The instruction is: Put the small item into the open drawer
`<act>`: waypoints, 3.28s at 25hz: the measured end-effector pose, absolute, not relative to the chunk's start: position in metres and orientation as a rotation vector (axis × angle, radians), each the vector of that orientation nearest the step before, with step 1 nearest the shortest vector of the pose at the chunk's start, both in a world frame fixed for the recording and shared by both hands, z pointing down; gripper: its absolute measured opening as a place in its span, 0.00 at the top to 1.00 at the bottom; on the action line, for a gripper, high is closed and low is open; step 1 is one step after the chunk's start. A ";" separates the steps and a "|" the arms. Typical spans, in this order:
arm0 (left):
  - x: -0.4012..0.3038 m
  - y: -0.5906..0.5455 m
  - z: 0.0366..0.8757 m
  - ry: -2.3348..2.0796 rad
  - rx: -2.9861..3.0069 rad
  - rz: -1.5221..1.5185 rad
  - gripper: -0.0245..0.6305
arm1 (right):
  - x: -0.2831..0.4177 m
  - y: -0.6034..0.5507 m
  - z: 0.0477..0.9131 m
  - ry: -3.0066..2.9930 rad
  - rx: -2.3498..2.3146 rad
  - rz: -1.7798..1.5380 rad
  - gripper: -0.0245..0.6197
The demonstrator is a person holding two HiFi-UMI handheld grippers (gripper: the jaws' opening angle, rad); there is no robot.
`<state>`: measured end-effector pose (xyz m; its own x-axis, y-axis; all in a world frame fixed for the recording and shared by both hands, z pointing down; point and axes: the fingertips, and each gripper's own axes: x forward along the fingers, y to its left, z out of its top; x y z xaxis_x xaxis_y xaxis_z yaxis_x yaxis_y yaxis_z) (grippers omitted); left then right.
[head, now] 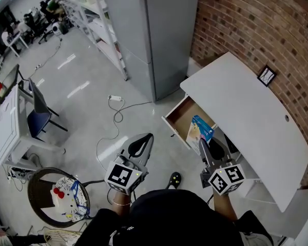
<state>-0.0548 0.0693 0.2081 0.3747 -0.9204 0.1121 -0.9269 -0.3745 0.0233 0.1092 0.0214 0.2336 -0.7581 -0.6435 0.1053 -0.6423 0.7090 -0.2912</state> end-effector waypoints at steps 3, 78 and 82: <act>-0.051 0.056 0.212 -1.724 2.519 0.137 0.97 | 0.114 0.006 0.239 2.909 -1.074 -0.505 0.80; -0.078 -0.125 0.440 -1.428 2.445 0.236 0.97 | 0.085 -0.141 0.492 3.285 -1.418 -0.629 0.80; -0.080 -0.127 0.450 -1.414 2.444 0.241 0.97 | 0.081 -0.143 0.504 3.312 -1.412 -0.629 0.80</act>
